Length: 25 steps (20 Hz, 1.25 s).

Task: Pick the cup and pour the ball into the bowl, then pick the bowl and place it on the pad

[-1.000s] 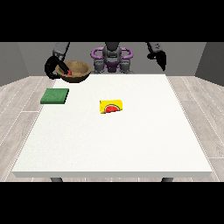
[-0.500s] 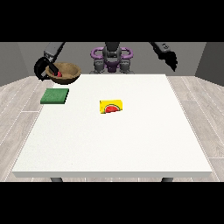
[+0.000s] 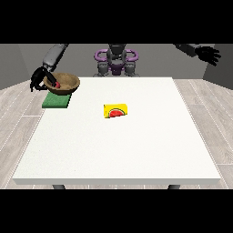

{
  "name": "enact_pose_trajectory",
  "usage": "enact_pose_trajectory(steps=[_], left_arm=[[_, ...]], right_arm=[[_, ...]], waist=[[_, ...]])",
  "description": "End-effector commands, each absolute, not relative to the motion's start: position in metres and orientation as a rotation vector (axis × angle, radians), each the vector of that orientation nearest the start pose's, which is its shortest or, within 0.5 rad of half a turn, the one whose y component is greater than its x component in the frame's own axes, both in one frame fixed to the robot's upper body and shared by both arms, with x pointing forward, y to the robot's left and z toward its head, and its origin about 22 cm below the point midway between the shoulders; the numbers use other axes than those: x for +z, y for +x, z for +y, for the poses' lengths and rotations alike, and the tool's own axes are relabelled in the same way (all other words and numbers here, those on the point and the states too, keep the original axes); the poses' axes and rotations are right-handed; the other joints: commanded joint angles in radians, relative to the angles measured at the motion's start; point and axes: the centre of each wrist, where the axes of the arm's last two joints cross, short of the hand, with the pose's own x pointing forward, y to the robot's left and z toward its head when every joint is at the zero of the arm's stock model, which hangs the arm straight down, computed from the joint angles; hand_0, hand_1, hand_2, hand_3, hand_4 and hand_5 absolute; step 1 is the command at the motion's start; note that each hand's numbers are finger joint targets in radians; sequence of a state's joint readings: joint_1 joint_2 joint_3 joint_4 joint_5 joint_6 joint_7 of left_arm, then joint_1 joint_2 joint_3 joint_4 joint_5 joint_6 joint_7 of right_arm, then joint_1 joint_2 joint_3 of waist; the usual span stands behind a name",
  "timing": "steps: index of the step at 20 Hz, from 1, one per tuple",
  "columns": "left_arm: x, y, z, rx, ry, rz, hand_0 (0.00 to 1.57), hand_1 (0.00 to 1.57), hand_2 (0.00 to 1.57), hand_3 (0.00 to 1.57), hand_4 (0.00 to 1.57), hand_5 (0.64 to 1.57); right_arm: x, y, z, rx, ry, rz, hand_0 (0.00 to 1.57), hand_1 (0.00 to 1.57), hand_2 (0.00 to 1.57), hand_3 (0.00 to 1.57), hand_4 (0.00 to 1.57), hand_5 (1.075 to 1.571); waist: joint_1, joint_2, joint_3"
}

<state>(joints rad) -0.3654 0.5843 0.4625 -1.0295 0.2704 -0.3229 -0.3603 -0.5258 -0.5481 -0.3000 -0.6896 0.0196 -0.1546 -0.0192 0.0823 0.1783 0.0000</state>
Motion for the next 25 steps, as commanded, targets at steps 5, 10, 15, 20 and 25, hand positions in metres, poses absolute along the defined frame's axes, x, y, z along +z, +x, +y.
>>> enact_pose_trajectory(steps=[5,10,15,20,25], left_arm=[[0.131,0.29,0.496,0.005,0.242,-2.051,0.0,0.0,0.0,0.0,1.19,1.559],[0.128,0.288,0.5,0.04,0.256,-2.052,0.0,0.0,0.0,0.0,1.18,1.551],[0.111,0.284,0.501,0.039,0.263,-2.013,0.0,0.0,0.0,0.0,1.18,1.549],[0.103,0.32,0.412,-0.055,0.103,-1.917,0.0,0.0,0.0,0.0,0.9,1.559],[0.053,0.312,0.403,-0.014,0.138,-1.68,0.0,0.0,0.0,0.0,0.9,1.559]], right_arm=[[0.049,0.337,-0.454,-0.332,-0.71,-1.333,1.57,1.57,1.57,0.25,0.54,1.561],[0.057,0.329,-0.475,-0.275,-0.725,-1.301,0.85,0.85,0.88,1.1,0.0,1.513],[0.056,0.338,-0.463,-0.234,-0.671,-1.279,0.0,0.0,0.36,0.44,0.0,1.412],[0.059,0.335,-0.474,-0.17,-0.691,-1.144,0.0,0.0,0.0,0.0,0.0,1.359],[0.085,0.381,-0.414,-0.097,-0.509,-1.242,0.0,0.0,0.0,0.0,0.48,1.434]], waist=[[0.035,0.101,0.0014],[0.015,0.105,0.0008],[0.013,0.063,0.0002],[0.015,-0.097,0.0028],[-0.034,-0.309,-0.0019]])
